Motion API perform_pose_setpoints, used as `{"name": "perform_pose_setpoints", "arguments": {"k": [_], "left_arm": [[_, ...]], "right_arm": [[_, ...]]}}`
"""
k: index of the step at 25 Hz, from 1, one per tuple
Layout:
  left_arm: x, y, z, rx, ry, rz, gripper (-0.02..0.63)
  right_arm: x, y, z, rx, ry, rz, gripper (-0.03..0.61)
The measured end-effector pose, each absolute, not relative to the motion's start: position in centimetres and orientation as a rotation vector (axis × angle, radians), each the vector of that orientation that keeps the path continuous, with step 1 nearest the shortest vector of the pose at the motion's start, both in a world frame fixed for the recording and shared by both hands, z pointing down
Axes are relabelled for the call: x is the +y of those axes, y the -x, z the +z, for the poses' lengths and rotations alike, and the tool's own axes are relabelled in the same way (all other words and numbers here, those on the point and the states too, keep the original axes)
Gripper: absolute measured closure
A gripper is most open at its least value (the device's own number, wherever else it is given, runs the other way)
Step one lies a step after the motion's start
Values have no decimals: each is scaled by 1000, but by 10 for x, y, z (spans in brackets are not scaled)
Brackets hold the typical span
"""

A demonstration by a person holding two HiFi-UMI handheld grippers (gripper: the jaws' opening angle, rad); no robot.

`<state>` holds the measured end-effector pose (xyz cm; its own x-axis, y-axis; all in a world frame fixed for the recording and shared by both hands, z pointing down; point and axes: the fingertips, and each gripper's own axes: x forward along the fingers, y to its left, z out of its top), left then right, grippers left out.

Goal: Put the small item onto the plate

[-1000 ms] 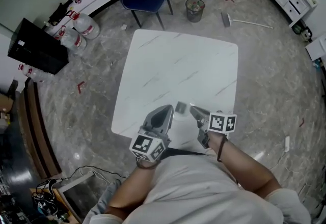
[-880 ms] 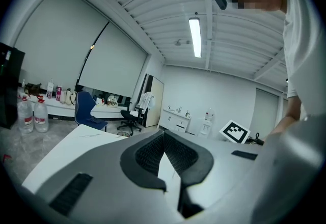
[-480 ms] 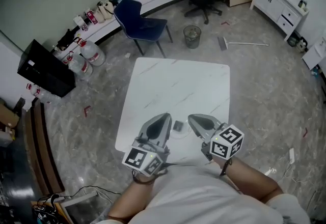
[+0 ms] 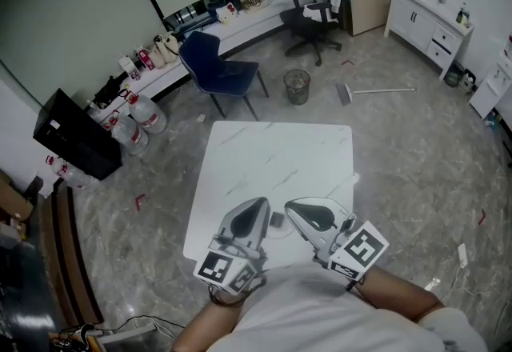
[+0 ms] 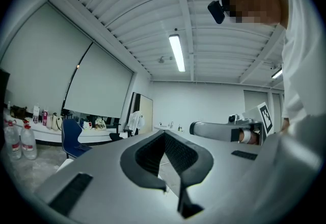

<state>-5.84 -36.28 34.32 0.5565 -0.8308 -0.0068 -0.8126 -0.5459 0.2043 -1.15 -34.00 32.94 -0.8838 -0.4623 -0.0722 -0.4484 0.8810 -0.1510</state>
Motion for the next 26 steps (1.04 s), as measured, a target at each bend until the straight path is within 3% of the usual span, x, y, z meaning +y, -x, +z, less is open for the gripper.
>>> {"name": "perform_pose_setpoints", "arguments": {"k": [26], "left_arm": [[-353, 46, 342, -1383, -2611, -175, 607]], "right_arm": [[-334, 4, 340, 2970, 726, -182, 577]]}}
